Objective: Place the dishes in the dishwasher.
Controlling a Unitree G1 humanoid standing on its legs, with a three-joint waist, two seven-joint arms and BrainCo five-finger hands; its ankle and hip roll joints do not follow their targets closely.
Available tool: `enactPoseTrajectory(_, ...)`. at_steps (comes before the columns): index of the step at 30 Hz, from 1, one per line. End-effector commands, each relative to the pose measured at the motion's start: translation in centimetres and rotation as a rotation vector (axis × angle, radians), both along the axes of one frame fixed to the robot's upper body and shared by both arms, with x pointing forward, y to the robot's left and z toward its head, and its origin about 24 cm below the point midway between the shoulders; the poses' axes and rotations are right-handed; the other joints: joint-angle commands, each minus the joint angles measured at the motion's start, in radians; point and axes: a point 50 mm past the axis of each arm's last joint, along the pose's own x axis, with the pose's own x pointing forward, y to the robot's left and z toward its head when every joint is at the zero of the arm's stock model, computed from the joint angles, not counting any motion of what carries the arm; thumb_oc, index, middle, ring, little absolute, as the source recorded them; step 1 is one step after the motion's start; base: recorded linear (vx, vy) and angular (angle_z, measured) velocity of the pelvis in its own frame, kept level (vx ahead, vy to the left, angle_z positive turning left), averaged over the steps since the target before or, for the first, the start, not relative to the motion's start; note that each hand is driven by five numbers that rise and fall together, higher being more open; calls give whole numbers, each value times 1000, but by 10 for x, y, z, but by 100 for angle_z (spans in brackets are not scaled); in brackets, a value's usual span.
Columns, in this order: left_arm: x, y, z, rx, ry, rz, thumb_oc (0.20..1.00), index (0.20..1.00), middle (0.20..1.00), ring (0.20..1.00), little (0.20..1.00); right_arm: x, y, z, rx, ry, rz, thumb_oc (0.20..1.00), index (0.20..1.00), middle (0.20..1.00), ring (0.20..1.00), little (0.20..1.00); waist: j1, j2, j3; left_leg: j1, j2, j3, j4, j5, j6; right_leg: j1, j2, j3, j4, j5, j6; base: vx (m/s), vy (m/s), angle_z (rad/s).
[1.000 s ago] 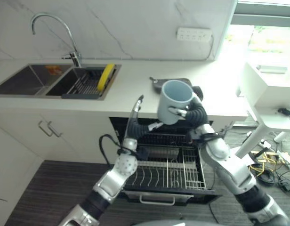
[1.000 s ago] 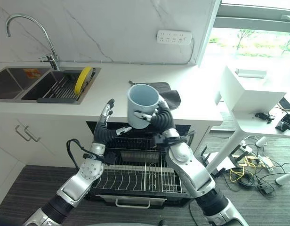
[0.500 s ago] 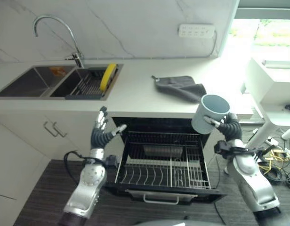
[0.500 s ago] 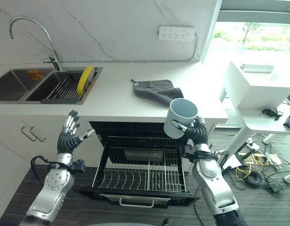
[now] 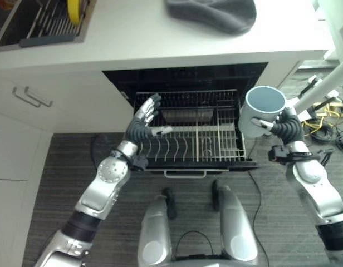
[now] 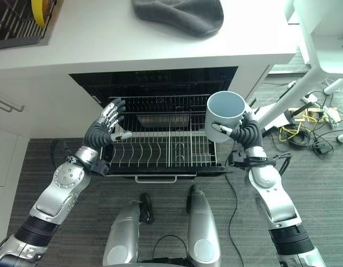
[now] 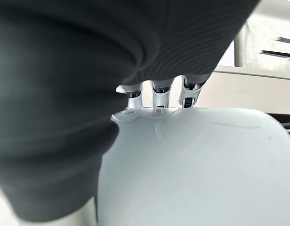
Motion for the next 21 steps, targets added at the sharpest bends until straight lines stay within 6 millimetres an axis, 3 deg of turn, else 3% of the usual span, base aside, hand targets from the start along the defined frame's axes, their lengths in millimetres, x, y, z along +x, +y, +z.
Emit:
enactPoseTrajectory(1, -13, 4, 0, 11, 10, -43, 1000, 1000, 1000, 1000, 1000, -5, 9, 27, -1, -162, 64, 200, 200, 200, 200, 200, 5, -19, -93, 46, 2, -66, -14, 21, 38, 141, -5, -41, -64, -19, 2, 0, 78, -8)
enactPoseTrajectory(9, -15, 13, -29, 240, 299, -78, 1000, 1000, 1000, 1000, 1000, -3, 11, 31, -96, -123, 109, 200, 200, 200, 200, 200, 2, 0, -75, 68, 4, -46, 7, 57, 43, 173, -8, -42, -69, -10, 0, 92, 55, -8)
enactPoseTrajectory(15, -18, 53, -55, 742, 534, 1, 1000, 1000, 1000, 1000, 1000, 0, 10, 26, -154, -28, 163, 200, 200, 200, 200, 200, -11, 3, -74, 50, 11, -37, 70, 68, 58, 171, -28, -43, -22, 1, 0, 163, 37, 5)
enactPoseTrajectory(17, -19, 59, -64, 913, 618, -22, 1000, 1000, 1000, 1000, 1000, 0, 12, 21, -162, 4, 189, 200, 200, 200, 200, 200, -18, -1, -76, 46, 16, -31, 89, 65, 66, 171, -34, -43, -8, 6, 2, 195, 10, 6)
enactPoseTrajectory(21, -23, 55, -94, 1072, 825, -154, 1000, 1000, 1000, 1000, 1000, 6, 23, 11, -183, 74, 250, 200, 200, 200, 200, 200, -32, -17, -87, 34, 24, -27, 135, 52, 77, 167, -43, -44, 28, 11, 4, 196, -6, -2)
